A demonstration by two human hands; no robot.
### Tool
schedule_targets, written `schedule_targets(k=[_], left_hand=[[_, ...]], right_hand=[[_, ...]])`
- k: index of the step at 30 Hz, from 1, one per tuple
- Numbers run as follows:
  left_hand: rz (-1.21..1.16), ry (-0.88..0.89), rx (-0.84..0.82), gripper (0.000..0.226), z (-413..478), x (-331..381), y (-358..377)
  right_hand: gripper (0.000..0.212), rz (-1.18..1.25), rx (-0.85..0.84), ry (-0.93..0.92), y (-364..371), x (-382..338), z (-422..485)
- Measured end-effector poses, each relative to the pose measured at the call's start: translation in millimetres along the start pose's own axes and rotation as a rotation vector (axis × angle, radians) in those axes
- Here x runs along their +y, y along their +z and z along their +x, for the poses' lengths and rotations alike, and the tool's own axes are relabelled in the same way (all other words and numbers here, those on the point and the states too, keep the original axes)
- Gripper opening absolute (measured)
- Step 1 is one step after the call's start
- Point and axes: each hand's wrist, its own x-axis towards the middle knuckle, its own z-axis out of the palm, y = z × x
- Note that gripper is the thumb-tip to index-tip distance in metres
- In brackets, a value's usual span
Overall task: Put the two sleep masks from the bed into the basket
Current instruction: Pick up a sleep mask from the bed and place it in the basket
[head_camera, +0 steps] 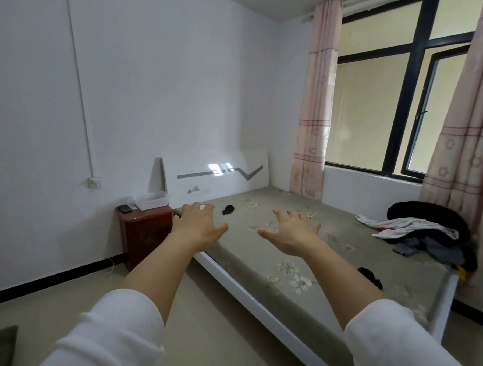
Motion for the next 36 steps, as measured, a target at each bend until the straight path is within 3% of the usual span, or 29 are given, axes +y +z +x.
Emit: schedule_targets(k=[13,36], left_hand=[[-0.035,0.002,0.022,0.063,223,-1,68],[0.074,0.001,-0.064,0.064,704,-187,178]], right_hand=[[0.073,-0.022,-0.011,-0.018,42,13,230],[0.063,-0.016,-0.057,-0.010,183,-114,727]])
